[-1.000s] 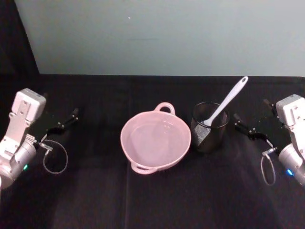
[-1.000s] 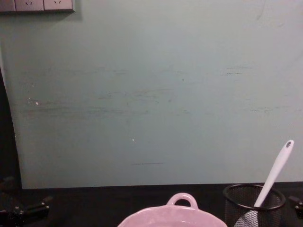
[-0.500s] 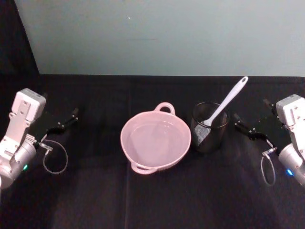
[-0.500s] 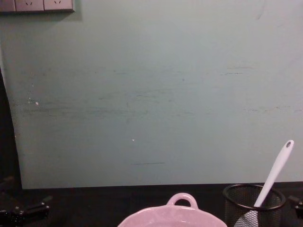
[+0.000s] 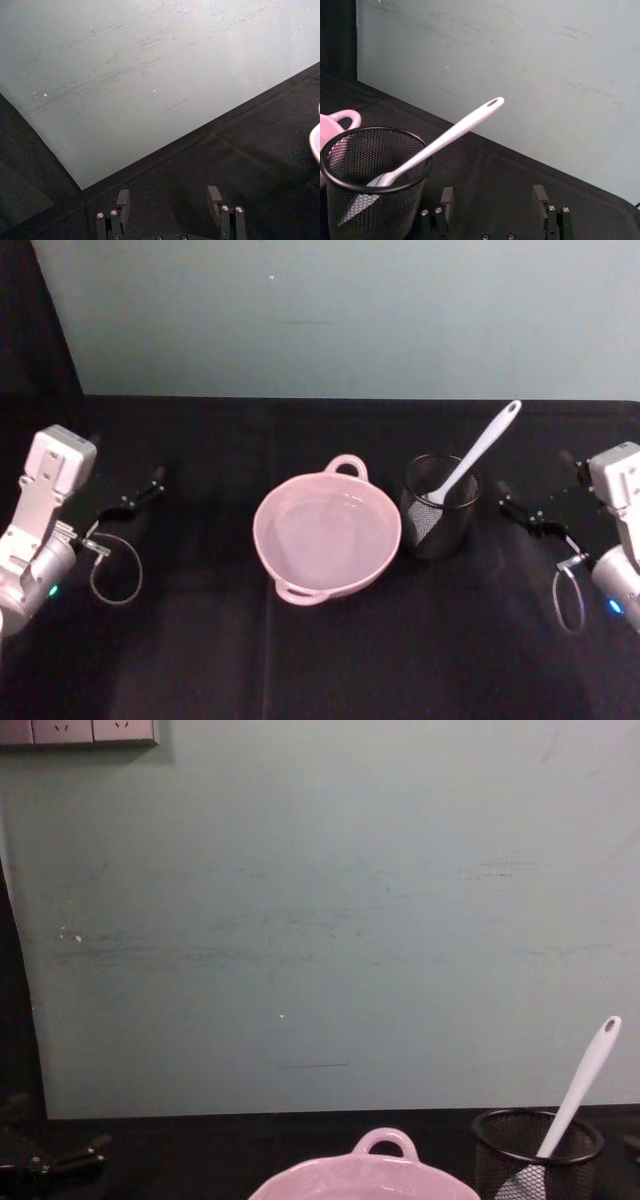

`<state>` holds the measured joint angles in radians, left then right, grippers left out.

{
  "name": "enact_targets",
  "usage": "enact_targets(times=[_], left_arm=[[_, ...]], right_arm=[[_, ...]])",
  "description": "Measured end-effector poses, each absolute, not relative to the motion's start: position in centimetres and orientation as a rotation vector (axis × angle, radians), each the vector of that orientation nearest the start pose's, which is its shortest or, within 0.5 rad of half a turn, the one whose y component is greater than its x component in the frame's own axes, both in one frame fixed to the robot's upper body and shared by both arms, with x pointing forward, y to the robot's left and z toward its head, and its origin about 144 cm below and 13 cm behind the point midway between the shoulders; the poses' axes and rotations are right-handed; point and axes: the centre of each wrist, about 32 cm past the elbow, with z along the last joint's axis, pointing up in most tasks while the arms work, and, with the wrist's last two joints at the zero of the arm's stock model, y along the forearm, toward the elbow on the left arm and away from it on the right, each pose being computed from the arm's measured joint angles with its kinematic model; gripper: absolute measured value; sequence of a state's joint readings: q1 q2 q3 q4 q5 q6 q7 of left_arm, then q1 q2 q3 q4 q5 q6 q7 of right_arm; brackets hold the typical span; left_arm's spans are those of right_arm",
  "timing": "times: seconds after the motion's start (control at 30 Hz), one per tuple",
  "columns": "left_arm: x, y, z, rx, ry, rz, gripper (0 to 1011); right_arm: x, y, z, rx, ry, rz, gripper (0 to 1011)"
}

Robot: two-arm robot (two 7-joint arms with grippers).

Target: Use the one hand to pick up the spoon and stir the clear water in the bowl.

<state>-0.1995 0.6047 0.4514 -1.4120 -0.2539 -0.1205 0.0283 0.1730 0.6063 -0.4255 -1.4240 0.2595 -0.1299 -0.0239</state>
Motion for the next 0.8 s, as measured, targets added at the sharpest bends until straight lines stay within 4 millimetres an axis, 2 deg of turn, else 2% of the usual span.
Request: enact_targets(times=[0.13,0.17,0.3,0.5,0.67,0.8], left_arm=[[48.9,31.0,114.0,0.305,-0.285,1.248,1011],[48.9,31.0,114.0,0.304,-0.285,1.248,1011],[48.9,31.0,114.0,0.304,-0.285,1.248,1011],[48.9,31.0,114.0,0.304,-0.285,1.248,1011],[48.9,31.0,114.0,0.304,-0.285,1.248,1011],[48.9,31.0,114.0,0.304,-0.285,1.248,1011]], right_arm=[[47.5,-31.9,114.0,-0.289,-0.271,-1.266,1003],[46.6,-32.2,114.3,-0.280,-0.266,-1.268,1002],[45.5,-32.5,114.8,-0.249,-0.249,-1.271,1002],[43.9,-33.2,116.0,-0.112,-0.113,-1.206,1002],[43.9,-33.4,117.1,-0.055,-0.018,-1.145,1002],[44.7,-33.7,118.1,-0.013,0.072,-1.099,1002]])
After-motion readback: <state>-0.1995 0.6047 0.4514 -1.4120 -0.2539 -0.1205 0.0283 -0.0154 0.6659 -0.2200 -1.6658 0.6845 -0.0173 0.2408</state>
